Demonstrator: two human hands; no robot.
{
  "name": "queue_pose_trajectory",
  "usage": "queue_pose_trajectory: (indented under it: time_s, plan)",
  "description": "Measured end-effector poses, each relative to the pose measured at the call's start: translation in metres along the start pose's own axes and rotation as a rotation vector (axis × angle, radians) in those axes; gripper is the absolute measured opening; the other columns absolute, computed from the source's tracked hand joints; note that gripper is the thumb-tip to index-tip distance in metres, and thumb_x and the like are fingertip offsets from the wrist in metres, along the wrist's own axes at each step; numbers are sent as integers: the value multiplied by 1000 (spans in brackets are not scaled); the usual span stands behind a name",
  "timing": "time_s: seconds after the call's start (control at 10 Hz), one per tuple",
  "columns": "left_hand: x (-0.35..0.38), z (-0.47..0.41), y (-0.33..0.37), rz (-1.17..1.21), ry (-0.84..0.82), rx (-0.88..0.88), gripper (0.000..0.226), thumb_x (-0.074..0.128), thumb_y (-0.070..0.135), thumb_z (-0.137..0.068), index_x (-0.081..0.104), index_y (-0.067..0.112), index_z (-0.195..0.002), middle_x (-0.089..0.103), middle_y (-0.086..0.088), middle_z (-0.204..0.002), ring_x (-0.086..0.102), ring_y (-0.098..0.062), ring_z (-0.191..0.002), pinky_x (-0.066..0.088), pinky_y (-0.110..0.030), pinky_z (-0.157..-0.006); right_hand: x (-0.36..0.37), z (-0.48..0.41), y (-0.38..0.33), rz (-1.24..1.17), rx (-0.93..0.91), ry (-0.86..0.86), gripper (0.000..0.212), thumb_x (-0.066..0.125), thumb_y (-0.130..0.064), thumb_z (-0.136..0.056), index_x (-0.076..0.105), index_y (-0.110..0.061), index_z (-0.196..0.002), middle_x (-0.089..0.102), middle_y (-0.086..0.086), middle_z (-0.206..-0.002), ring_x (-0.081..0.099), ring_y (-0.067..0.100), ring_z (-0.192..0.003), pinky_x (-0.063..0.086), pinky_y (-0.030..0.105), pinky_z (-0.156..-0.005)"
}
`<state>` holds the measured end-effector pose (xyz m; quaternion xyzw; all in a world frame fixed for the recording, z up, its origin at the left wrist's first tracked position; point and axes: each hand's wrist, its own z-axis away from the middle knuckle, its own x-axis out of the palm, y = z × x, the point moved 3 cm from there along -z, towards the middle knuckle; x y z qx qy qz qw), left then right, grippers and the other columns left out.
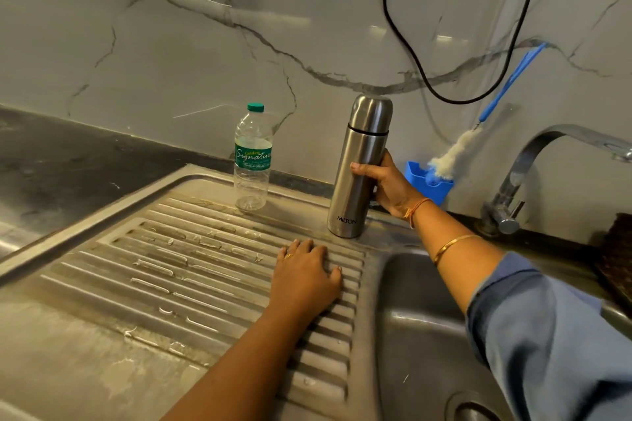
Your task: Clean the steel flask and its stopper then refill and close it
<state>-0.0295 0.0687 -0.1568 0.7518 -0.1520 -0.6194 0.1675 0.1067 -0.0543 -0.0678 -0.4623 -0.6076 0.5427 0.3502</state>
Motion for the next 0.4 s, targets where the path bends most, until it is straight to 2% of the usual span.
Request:
queue_pose_trajectory:
  time_s: [0.1,0.2,0.3,0.4]
  plan:
    - [-1,1,0,13,11,10,52,42,47,-94,41,24,-141,35,-1,-150,24,-18,-141,9,-37,-119,0,4,2,57,-2,15,62,68,-22,-80,32,-20,-130,50,4,-118,51,26,-112,45,44,-93]
    - [-1,0,0,12,1,9,52,42,47,-94,42,24,-140,37,-1,-149,25,-18,-141,11,-36,-119,4,11,3,128,-11,50,59,60,-13,-89,26,-14,-137,47,7,-122,50,23,-111,47,32,-84]
    - [-1,0,0,16,16,6,52,43,46,-94,42,24,-141,37,-1,-149,25,-17,-140,10,-35,-118,3,14,5,146,-5,71,69,60,-21,-90,16,-20,-143,45,10,-131,49,28,-120,44,43,-98]
    - [-2,2,0,16,7,-1,51,43,46,-94,42,24,-141,37,0,-148,25,-17,-140,11,-36,-118,0,21,18,71,27,128,106,62,-57,-81,-11,-22,-150,29,10,-151,33,27,-137,23,48,-114]
